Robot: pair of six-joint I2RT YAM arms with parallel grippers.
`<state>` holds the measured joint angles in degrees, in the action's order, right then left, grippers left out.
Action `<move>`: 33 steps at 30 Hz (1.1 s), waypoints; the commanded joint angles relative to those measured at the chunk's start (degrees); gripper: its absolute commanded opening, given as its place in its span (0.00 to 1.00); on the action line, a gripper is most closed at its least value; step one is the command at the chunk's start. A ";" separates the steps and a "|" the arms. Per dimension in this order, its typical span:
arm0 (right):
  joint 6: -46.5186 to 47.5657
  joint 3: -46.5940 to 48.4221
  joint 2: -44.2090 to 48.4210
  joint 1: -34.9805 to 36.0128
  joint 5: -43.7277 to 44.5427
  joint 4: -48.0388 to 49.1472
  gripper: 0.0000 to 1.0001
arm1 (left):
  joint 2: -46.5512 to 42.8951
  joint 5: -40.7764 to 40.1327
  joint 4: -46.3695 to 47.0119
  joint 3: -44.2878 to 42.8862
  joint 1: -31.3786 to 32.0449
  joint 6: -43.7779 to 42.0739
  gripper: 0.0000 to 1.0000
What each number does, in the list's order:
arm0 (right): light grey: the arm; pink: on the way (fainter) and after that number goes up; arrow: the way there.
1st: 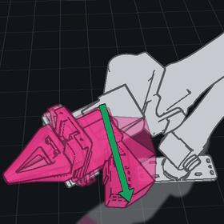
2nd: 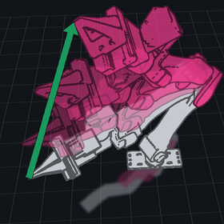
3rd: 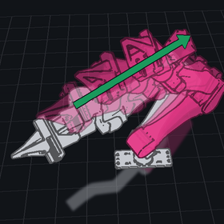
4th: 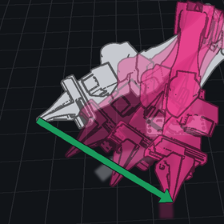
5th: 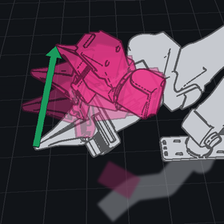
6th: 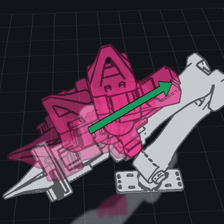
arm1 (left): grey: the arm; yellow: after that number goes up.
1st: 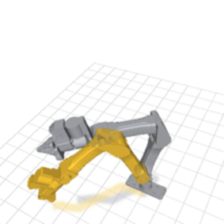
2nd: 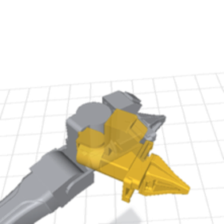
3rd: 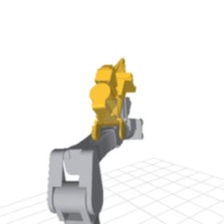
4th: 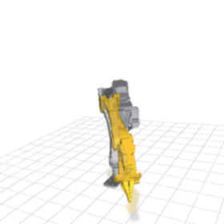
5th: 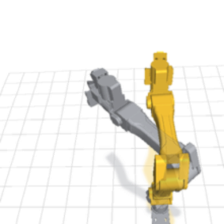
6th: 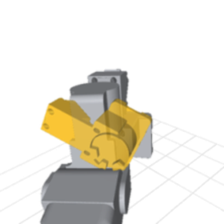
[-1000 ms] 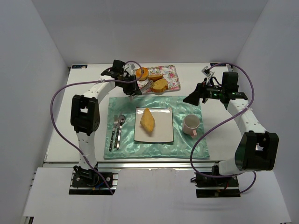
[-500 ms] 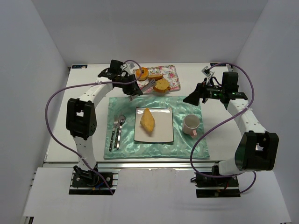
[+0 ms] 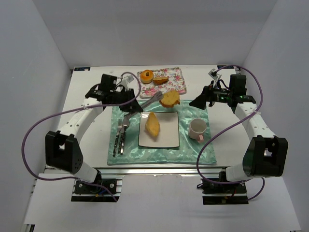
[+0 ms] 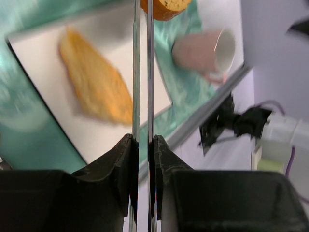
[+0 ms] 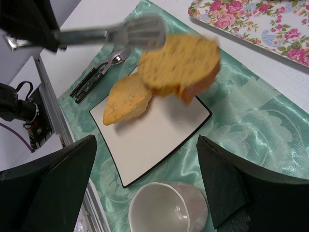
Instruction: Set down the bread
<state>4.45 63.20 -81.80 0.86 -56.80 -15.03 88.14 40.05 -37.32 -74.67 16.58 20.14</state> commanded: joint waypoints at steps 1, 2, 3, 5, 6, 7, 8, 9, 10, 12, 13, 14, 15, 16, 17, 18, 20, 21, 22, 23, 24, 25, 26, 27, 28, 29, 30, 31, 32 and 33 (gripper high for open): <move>-0.32 1.22 0.68 -0.16 -1.30 0.52 0.89 | -4.90 2.93 -5.47 6.19 1.78 -4.32 0.00; -0.67 1.31 0.59 -0.25 -1.30 0.70 0.89 | -5.43 2.06 -6.96 7.16 3.36 -5.80 0.00; -0.84 1.40 0.41 -0.16 -1.30 0.70 0.89 | -5.87 0.83 -10.20 7.87 4.07 -6.51 0.00; -0.93 1.66 0.32 -0.16 -1.30 0.70 0.89 | -6.48 -1.99 -11.98 9.72 6.08 -7.39 0.00; -0.93 1.75 0.24 -0.25 -1.30 0.70 0.89 | -6.84 -2.87 -12.16 10.42 6.62 -7.40 0.00; -1.02 1.75 0.06 -0.16 -1.30 0.61 0.89 | -7.71 -4.35 -11.99 11.47 6.80 -7.22 0.00; -1.02 1.84 0.15 -0.16 -1.30 0.53 0.89 | -7.98 -5.07 -11.90 11.74 7.06 -7.05 0.02; -1.02 1.84 0.15 -0.16 -1.39 0.61 0.89 | -8.16 -5.77 -12.16 11.74 7.06 -7.13 0.06; -1.02 1.84 0.24 -0.25 -1.39 0.44 0.89 | -7.81 -6.38 -12.42 11.48 7.15 -7.31 0.10; -0.85 1.84 0.41 -0.25 -1.39 0.44 0.89 | -7.28 -7.79 -13.39 10.78 7.33 -8.01 0.32; -0.93 1.84 0.59 -0.16 -1.48 0.35 0.89 | -7.10 -8.06 -13.65 10.52 7.41 -8.01 0.41; -0.85 1.75 0.59 -0.16 -1.48 0.35 0.89 | -7.10 -8.50 -13.83 9.91 7.42 -8.19 0.46; -0.76 1.66 0.76 -0.25 -1.39 0.35 0.89 | -7.10 -8.67 -14.01 9.55 7.42 -8.28 0.53; -0.76 1.49 0.85 -0.25 -1.48 0.35 0.89 | -7.10 -8.76 -14.18 9.20 7.42 -8.28 0.53; -0.76 1.40 1.03 -0.16 -1.39 0.44 0.89 | -7.19 -9.02 -14.36 8.41 7.42 -8.45 0.55; -0.67 1.14 1.12 -0.16 -1.48 0.44 0.89 | -7.19 -9.11 -14.71 8.14 7.42 -8.36 0.56; -0.76 0.87 1.12 -0.16 -1.56 0.61 0.89 | -7.28 -9.12 -14.97 6.83 7.42 -8.10 0.56; -0.76 0.70 1.29 -0.25 -1.48 0.61 0.89 | -7.37 -8.94 -14.97 6.47 7.42 -8.01 0.56; -0.76 0.70 1.20 -0.25 -1.56 0.61 0.89 | -7.37 -9.03 -15.15 5.95 7.42 -7.84 0.56; -0.76 0.61 1.20 -0.25 -1.56 0.70 0.89 | -7.37 -9.20 -15.15 5.51 7.42 -7.58 0.56; -0.67 0.70 1.20 -0.25 -1.65 0.70 0.89 | -7.28 -9.64 -15.41 4.46 7.42 -7.49 0.56; -0.76 0.70 1.12 -0.25 -1.74 0.70 0.89 | -7.28 -9.99 -15.67 3.93 7.42 -7.40 0.56; -0.76 0.61 1.12 -0.25 -1.74 0.79 0.89 | -7.19 -10.43 -15.94 3.40 7.42 -7.31 0.56; -0.76 0.70 1.12 -0.16 -1.83 0.79 0.89 | -7.02 -11.04 -16.38 2.26 7.42 -7.31 0.56; -0.76 0.70 0.94 -0.25 -2.00 0.79 0.89 | -7.02 -12.62 -16.55 1.73 7.42 -7.22 0.56; -0.76 0.78 0.94 -0.16 -2.00 0.88 0.89 | -7.02 -13.33 -16.64 1.20 7.42 -7.13 0.56; -0.84 0.79 0.77 -0.16 -2.09 1.14 0.89 | -7.02 -14.03 -16.56 0.85 7.42 -7.13 0.56; -0.84 0.70 0.76 -0.16 -2.27 1.14 0.89 | -6.84 -15.52 -16.38 0.24 7.42 -6.96 0.56; -0.93 0.78 0.68 -0.25 -2.27 1.23 0.89 | -6.75 -16.05 -16.12 -0.12 7.42 -6.87 0.56; -0.93 0.79 0.76 -0.25 -2.27 1.23 0.89 | -6.66 -16.32 -15.33 -0.29 7.42 -6.61 0.55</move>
<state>3.57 63.20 -81.80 0.86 -57.28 -15.00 83.55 27.20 -53.52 -72.55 23.90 13.10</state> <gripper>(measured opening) 0.892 0.559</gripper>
